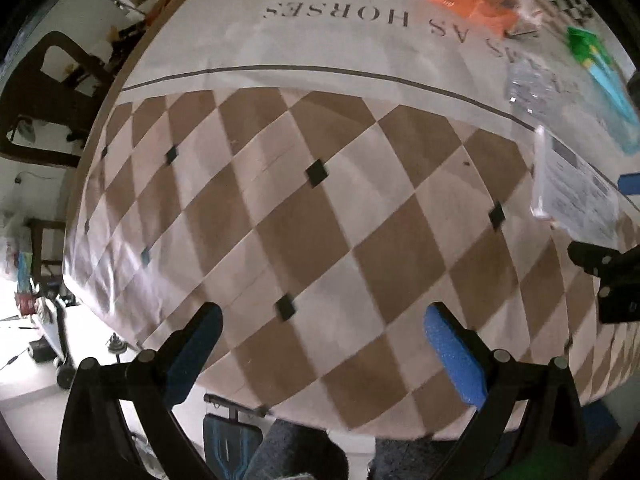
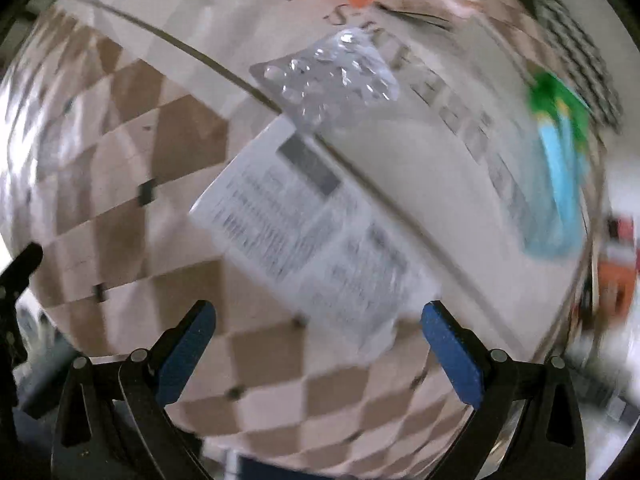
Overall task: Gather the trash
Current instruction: 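Grasp the pill blister pack with left tool while right tool grasps white medicine box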
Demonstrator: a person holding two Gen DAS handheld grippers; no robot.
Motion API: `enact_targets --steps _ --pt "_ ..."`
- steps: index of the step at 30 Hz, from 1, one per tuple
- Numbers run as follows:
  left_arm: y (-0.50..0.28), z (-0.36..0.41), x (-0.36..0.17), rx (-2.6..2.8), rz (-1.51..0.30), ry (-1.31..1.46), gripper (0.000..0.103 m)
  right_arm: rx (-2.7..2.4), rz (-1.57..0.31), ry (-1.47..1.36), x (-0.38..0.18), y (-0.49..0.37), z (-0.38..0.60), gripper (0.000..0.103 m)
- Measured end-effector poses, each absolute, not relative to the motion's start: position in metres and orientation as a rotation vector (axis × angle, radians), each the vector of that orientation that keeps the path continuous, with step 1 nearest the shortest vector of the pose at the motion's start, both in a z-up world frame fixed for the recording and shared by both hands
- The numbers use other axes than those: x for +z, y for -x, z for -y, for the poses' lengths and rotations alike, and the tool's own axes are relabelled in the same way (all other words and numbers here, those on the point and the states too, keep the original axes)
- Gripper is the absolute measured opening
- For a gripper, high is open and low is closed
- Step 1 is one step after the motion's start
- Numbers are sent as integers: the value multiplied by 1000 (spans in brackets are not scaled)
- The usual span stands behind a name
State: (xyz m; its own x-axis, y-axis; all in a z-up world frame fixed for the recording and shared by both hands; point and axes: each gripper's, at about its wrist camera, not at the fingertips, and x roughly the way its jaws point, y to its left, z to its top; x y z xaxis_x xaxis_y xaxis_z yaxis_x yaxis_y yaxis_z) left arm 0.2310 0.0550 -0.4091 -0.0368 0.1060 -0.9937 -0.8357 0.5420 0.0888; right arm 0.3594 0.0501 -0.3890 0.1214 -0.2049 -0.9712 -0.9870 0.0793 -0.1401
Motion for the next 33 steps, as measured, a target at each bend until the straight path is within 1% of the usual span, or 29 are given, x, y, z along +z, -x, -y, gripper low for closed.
enact_targets --steps 2,4,5,8,9,11,13,15,18,21,25,26,28,29,30,31,32,33 --pt "-237 -60 -414 880 -1425 699 103 997 -1283 1415 -404 -364 -61 103" --pt "-242 -64 -417 899 -1442 722 103 1054 -1295 1428 -412 -369 -67 103" --pt "-244 -66 -417 906 -1444 732 103 1079 -1319 1407 -412 -374 -69 99" --pt "-259 -71 -414 913 -1451 727 103 1086 -1362 1329 -407 -388 -66 95" --pt "-265 -73 -412 910 -1450 719 103 1076 -1393 1292 -405 -393 -62 94" --pt "-284 -80 -408 898 -1442 700 103 1021 -1483 1163 -399 -412 -50 88" --pt "-304 -86 -402 881 -1424 676 103 947 -1572 995 -391 -439 -32 85" --pt "-328 -91 -399 852 -1412 667 103 837 -1642 803 -384 -474 -7 85" --pt "-365 -99 -400 787 -1403 674 103 639 -1652 577 -380 -522 29 85" --pt "-406 -101 -406 723 -1426 618 103 480 -1689 364 -384 -563 59 85" --pt "-445 -99 -429 617 -1516 561 103 427 -1728 302 -393 -583 67 86" --pt "-451 -99 -435 593 -1531 557 103 432 -1730 313 -394 -584 65 89" --pt "-460 -99 -438 586 -1529 545 102 455 -1708 357 -396 -584 62 90" --pt "-461 -101 -437 582 -1510 550 95 466 -1695 392 -400 -590 52 92" --pt "-462 -104 -436 571 -1498 565 93 469 -1675 427 -400 -586 47 92" --pt "-461 -105 -435 559 -1487 589 84 469 -1651 467 -400 -583 43 92" --pt "-461 -106 -433 559 -1483 592 78 467 -1633 485 -399 -577 39 92" --pt "-461 -106 -431 559 -1471 585 74 464 -1613 500 -399 -574 38 92"
